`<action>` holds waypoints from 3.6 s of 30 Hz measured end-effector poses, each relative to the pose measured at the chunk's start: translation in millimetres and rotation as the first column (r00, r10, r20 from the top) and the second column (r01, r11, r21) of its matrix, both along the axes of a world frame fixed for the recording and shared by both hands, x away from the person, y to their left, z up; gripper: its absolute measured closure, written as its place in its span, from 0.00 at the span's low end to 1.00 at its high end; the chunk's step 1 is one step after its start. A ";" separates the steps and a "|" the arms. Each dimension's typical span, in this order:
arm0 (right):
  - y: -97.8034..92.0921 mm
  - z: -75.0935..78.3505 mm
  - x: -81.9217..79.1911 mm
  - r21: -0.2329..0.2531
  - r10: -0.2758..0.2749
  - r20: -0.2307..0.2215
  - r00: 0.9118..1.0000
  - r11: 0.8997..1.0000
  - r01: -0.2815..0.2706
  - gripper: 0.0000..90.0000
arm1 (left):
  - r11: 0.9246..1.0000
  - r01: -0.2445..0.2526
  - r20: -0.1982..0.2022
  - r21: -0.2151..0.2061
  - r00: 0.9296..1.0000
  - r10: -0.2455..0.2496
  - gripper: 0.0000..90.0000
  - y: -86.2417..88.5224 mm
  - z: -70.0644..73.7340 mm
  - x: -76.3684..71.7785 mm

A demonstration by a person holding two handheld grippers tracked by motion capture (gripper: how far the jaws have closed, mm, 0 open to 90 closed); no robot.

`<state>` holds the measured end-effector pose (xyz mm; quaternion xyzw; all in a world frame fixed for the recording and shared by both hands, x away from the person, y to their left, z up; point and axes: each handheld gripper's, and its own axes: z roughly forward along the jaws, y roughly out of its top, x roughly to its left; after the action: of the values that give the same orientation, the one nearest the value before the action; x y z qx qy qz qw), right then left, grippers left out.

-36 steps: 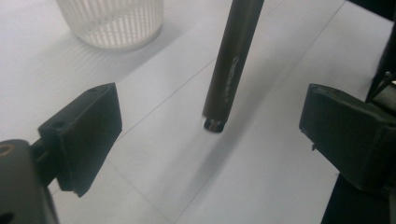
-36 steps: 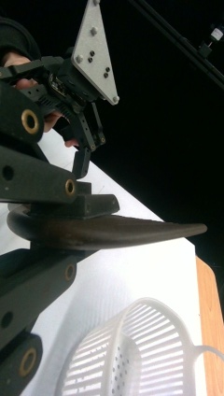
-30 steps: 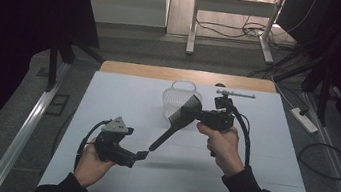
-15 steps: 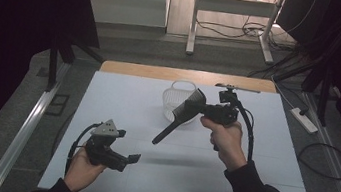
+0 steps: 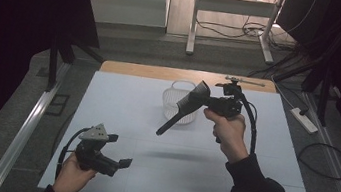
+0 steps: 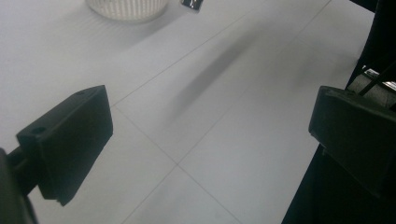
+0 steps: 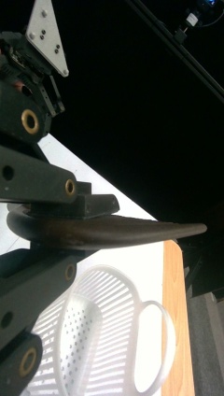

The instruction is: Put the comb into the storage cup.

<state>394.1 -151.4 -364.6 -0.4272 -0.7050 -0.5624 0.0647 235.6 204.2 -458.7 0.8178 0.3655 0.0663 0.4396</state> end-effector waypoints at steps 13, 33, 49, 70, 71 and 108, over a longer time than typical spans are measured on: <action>0.3 7.1 13.4 -0.001 -0.036 0.005 0.999 0.999 0.036 0.95 | 0.999 -0.045 0.002 -0.022 0.999 0.045 0.01 19.6 0.2 -17.1; 0.3 29.4 33.1 -0.005 -0.081 0.043 0.996 0.997 0.081 0.95 | 0.997 -0.081 0.028 -0.009 0.996 0.082 0.00 34.9 -0.6 -36.7; -3.3 40.8 51.5 -0.015 -0.137 0.066 0.988 0.990 0.138 0.95 | 0.992 -0.124 0.023 0.015 0.992 0.123 0.00 44.7 -2.9 -49.5; -5.4 44.8 66.0 -0.083 -0.204 0.115 0.972 0.973 0.214 0.95 | 0.984 -0.177 0.051 0.011 0.983 0.177 0.00 55.0 -0.9 -57.7; -4.9 43.9 66.5 -0.088 -0.205 0.117 0.972 0.972 0.216 0.95 | 0.983 -0.181 0.054 0.013 0.982 0.180 0.00 55.4 -0.8 -58.0; 12.5 -1.3 77.3 -0.154 -0.213 0.114 0.970 0.961 0.229 0.95 | 0.982 -0.187 0.040 0.004 0.982 0.187 0.01 58.9 -2.0 -57.3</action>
<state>471.4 -138.9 -365.8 -0.4799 -0.6995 -0.5252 -0.0683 178.3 263.1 -460.6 0.7801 0.4315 0.1249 0.4355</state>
